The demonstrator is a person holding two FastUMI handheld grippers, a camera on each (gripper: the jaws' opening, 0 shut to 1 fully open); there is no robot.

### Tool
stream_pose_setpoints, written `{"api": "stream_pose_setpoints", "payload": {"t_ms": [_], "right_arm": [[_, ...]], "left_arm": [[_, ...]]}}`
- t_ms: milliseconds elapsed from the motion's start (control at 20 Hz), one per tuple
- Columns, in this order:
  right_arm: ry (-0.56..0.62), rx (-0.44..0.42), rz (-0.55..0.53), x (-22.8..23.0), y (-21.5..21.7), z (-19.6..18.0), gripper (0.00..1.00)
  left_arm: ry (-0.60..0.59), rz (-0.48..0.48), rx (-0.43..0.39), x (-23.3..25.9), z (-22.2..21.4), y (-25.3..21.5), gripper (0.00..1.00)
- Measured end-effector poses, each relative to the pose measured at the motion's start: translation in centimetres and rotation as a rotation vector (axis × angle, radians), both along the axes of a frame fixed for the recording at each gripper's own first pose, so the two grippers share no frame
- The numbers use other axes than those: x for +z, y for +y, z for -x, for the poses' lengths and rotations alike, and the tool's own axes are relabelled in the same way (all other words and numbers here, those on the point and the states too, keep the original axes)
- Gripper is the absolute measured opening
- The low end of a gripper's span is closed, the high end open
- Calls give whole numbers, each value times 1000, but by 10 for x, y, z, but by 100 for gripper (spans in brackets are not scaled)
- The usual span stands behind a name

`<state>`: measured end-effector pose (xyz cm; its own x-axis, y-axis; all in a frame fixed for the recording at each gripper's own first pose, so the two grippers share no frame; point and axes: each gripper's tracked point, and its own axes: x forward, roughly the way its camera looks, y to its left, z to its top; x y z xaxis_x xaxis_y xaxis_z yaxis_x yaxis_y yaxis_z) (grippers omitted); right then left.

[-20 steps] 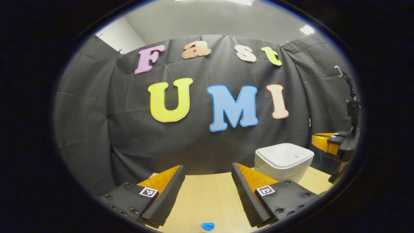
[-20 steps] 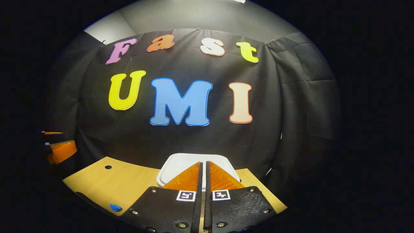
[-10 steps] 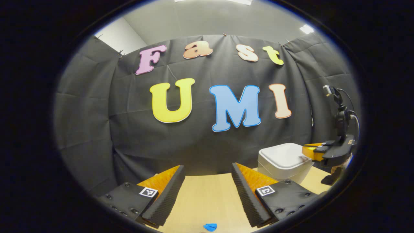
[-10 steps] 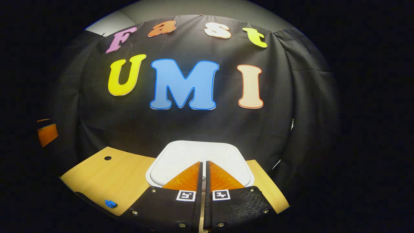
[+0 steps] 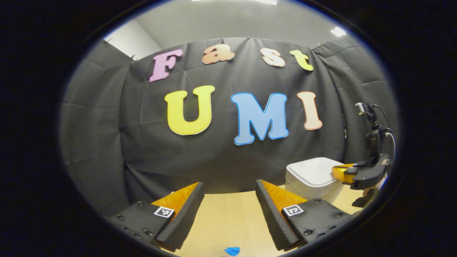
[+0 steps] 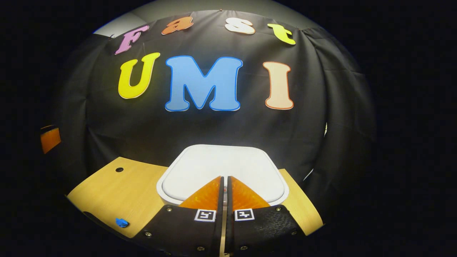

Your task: Press the lid of the desktop garbage bin to open it, pick up the crumpled paper on the desktop and throw it into the bin, then pick up the pop can on the desktop and drop it into the bin, and finally close the garbage bin lid.

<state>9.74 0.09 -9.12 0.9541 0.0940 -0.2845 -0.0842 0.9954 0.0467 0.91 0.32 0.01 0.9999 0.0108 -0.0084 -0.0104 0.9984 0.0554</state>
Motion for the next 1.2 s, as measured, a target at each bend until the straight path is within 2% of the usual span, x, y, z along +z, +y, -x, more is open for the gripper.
{"api": "stream_pose_setpoints", "payload": {"t_ms": [50,100,650,750,800,950,1000,1150,1200], "right_arm": [[0,-2,-20,-2,0,-2,5],[-5,-8,-29,-2,0,-6,1],[-58,-13,-57,26,-5,-4,2],[-83,-23,-45,36,-9,-4,12],[-99,-24,-49,43,-10,-6,24],[-143,-31,-73,62,-12,-5,32],[-156,-34,-82,69,-13,-5,48],[-189,-39,-89,83,-15,-5,52],[-199,-39,-85,88,-15,-4,56]], "left_arm": [[2,2,-4,-1,0,-1,95],[2,2,-5,-1,0,-2,95],[1,6,4,0,0,4,95],[4,9,3,-2,0,4,95],[5,7,2,-3,0,4,95],[5,6,-3,-4,-1,4,95],[7,5,-3,-5,-1,4,95],[15,12,-5,-9,-2,4,95],[16,15,-5,-10,-1,5,95]]}}
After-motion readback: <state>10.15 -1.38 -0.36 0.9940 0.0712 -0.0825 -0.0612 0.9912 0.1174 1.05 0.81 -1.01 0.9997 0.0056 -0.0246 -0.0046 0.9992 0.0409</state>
